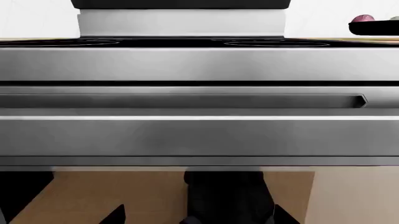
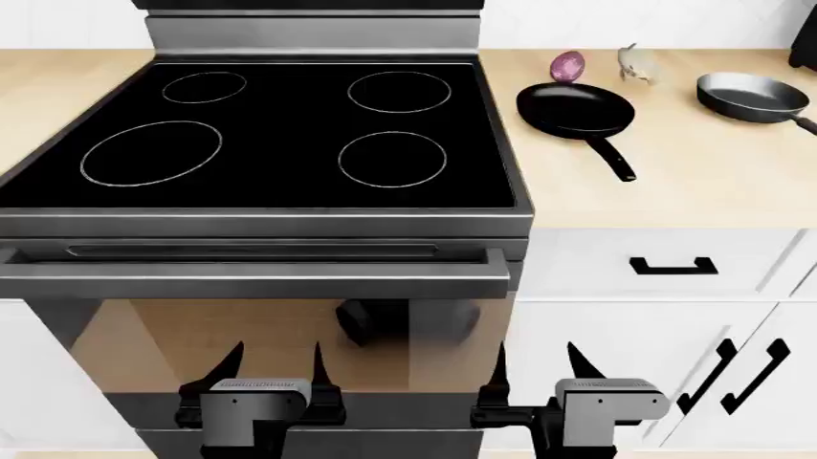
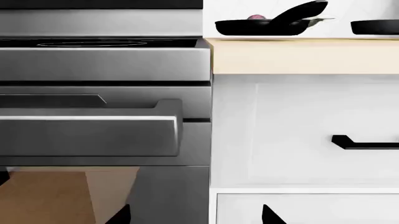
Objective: Place both pans onto different burners. Then place the eggplant and the fish on different pans.
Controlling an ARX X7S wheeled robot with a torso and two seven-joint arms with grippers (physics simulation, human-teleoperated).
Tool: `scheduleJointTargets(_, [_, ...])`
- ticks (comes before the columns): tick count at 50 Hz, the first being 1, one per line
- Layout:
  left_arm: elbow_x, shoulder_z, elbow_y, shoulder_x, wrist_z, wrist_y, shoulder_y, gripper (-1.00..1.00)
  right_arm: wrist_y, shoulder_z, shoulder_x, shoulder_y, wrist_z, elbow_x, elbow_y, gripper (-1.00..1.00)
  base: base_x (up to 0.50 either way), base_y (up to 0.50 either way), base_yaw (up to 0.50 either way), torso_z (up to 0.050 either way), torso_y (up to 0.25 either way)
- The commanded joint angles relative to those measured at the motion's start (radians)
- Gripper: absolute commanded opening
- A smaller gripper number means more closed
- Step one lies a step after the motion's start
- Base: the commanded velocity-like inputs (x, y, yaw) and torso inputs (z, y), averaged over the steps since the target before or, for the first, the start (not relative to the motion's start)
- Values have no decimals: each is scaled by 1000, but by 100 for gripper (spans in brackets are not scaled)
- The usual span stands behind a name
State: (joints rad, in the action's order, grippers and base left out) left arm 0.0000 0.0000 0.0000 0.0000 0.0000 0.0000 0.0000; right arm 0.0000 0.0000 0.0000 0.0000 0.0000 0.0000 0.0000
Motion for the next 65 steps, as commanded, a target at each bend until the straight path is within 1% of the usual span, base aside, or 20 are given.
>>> scheduleJointTargets(1, [-17, 17, -1, -15, -20, -8, 0, 100, -2, -28, 16, -3, 28, -5, 10, 100, 0, 0, 0, 0, 0])
scheduleJointTargets(4, [-12, 19, 11, -29, -57, 10, 34, 100, 7, -57, 22, 5, 62, -18, 31, 100, 0, 0, 0, 0, 0])
scheduleJointTargets(8, [-12, 24, -1, -41, -81, 29, 42, 100, 3, -83, 30, 23, 82, -15, 66, 100, 0, 0, 0, 0, 0])
scheduleJointTargets(21, [-23, 56, -17, -64, -112, 49, 41, 100, -5, -117, 53, 30, 112, 16, 89, 100, 0, 0, 0, 0, 0])
scheduleJointTargets(38, [-49, 87, -31, -90, -113, 87, 46, 100, -19, -134, 71, 46, 134, 62, 120, 100, 0, 0, 0, 50, 0])
scheduleJointTargets(60, [-76, 124, -14, -119, -119, 64, 45, 100, -29, -160, 93, 54, 151, 91, 137, 100, 0, 0, 0, 50, 0])
scheduleJointTargets(65, [-74, 120, -20, -119, -140, 75, 46, 100, -34, -159, 93, 58, 150, 115, 151, 100, 0, -100, 0, 40, 0])
